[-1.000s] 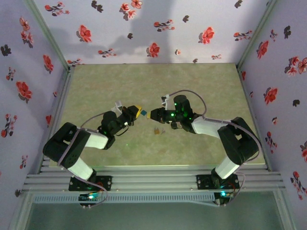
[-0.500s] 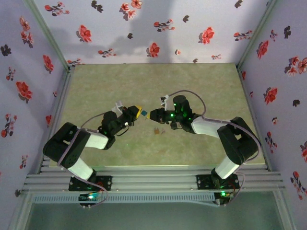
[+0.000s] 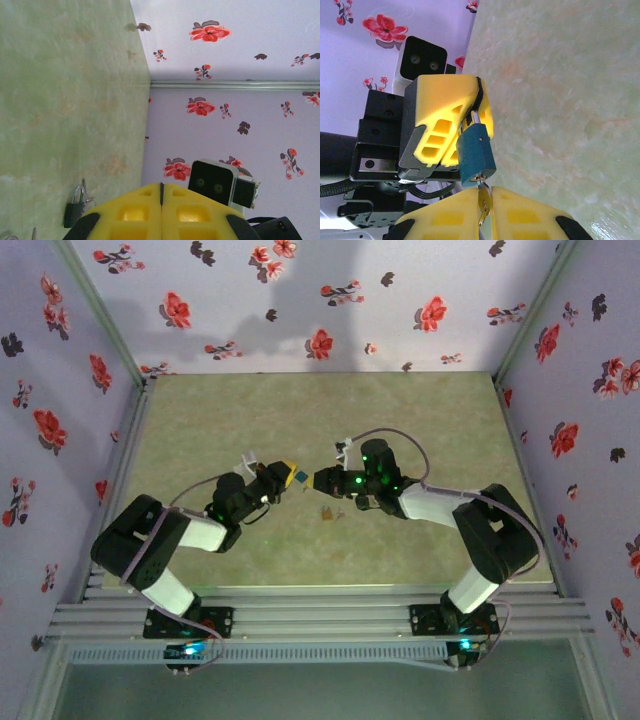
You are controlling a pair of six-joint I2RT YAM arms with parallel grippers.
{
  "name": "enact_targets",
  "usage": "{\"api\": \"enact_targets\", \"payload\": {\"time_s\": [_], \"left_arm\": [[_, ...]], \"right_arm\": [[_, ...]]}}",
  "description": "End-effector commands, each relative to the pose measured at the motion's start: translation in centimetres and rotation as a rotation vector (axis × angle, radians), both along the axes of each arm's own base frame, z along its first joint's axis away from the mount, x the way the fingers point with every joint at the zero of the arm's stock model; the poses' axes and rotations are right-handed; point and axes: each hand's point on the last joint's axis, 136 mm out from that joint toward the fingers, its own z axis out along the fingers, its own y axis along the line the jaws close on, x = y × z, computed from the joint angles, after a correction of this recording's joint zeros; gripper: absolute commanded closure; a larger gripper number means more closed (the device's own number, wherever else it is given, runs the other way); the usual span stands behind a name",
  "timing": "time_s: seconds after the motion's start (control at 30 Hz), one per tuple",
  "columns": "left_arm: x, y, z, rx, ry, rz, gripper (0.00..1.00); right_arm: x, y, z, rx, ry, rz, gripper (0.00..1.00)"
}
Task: Lock with the key
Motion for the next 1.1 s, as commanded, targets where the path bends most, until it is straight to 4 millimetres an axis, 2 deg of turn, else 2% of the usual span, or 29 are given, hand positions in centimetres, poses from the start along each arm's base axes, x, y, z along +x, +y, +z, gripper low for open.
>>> {"api": "enact_targets", "payload": {"time_s": [0.0, 0.23, 1.07], "left_arm": [[0.0, -0.4, 1.4, -0.03, -0.049, -0.012, 1.0], [0.0, -0.3, 1.4, -0.027, -0.051, -0.003, 1.0], [1.1, 2.3, 1.6, -0.02, -0.062, 0.121, 1.0]], "right_arm": [[0.4, 0.4, 0.5, 0.007, -0.029, 0.001, 0.89], [0.4, 0.5, 0.4, 0.001, -0.023, 0.005, 1.0], [0.2, 0.6, 0.2, -0.008, -0.006, 0.026, 1.0]]}}
